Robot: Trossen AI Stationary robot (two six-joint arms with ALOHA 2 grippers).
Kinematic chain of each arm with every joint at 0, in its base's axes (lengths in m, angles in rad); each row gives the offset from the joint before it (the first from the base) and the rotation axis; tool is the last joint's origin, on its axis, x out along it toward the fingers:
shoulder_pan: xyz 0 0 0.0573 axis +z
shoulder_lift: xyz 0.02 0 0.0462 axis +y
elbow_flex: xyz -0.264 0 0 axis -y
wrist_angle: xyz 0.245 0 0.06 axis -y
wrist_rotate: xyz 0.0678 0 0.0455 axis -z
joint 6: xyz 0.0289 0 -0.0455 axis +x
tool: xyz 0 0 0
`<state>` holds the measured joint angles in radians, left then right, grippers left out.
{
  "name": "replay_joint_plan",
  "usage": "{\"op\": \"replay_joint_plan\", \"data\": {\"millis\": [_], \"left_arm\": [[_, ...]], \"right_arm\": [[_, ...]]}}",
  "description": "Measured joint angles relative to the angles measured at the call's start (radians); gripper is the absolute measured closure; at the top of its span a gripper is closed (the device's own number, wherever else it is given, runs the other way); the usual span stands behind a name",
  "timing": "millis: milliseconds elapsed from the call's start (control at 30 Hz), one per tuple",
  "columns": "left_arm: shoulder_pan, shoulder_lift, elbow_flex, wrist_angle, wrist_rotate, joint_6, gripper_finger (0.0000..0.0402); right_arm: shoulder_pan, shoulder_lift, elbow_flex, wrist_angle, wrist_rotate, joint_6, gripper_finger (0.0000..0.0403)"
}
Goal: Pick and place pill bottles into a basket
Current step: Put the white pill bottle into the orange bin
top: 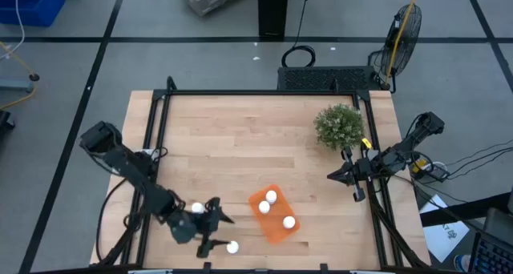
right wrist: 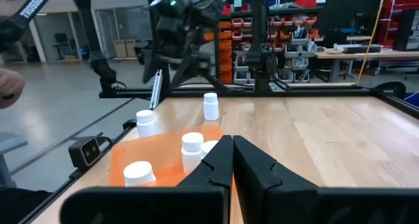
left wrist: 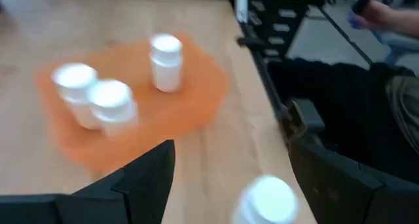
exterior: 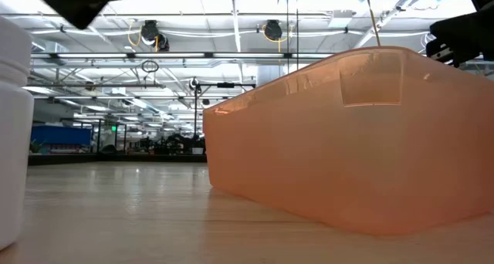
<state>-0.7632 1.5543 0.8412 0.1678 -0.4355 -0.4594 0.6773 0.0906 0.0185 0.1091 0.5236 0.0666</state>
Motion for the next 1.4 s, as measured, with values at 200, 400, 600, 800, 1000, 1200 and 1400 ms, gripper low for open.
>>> {"op": "replay_joint_plan", "data": {"millis": [200,400,600,800,1000,1200,1400], "left_arm": [[-0.073,0.102,0.066,-0.017,-0.014,-0.048,0.0096],[-0.083,0.179,0.090,-0.012,-0.019,-0.057,0.0096],[-0.079,0.213,0.088,0.000,0.010,-0.066,0.0096],[-0.082,0.213,0.088,-0.040,0.019,-0.066,0.0096],[-0.078,0.216,0.088,-0.042,-0.014,-0.054,0.0096],[-0.055,0.271,0.089,0.017,0.032,-0.044,0.0096],[-0.048,0.297,0.089,0.029,0.090,-0.045,0.0096]], "right_arm": [[0.000,0.000,-0.001,0.003,0.000,0.000,0.0399],[0.000,0.001,-0.002,0.006,0.000,0.000,0.0399],[0.000,0.001,-0.002,0.006,0.000,0.000,0.0399],[0.000,0.001,-0.003,0.007,0.000,0.000,0.0399],[0.000,0.001,-0.003,0.007,0.000,0.000,0.0399],[0.000,0.001,-0.003,0.007,0.000,0.000,0.0399],[0.000,0.001,-0.003,0.007,0.000,0.000,0.0399]]}}
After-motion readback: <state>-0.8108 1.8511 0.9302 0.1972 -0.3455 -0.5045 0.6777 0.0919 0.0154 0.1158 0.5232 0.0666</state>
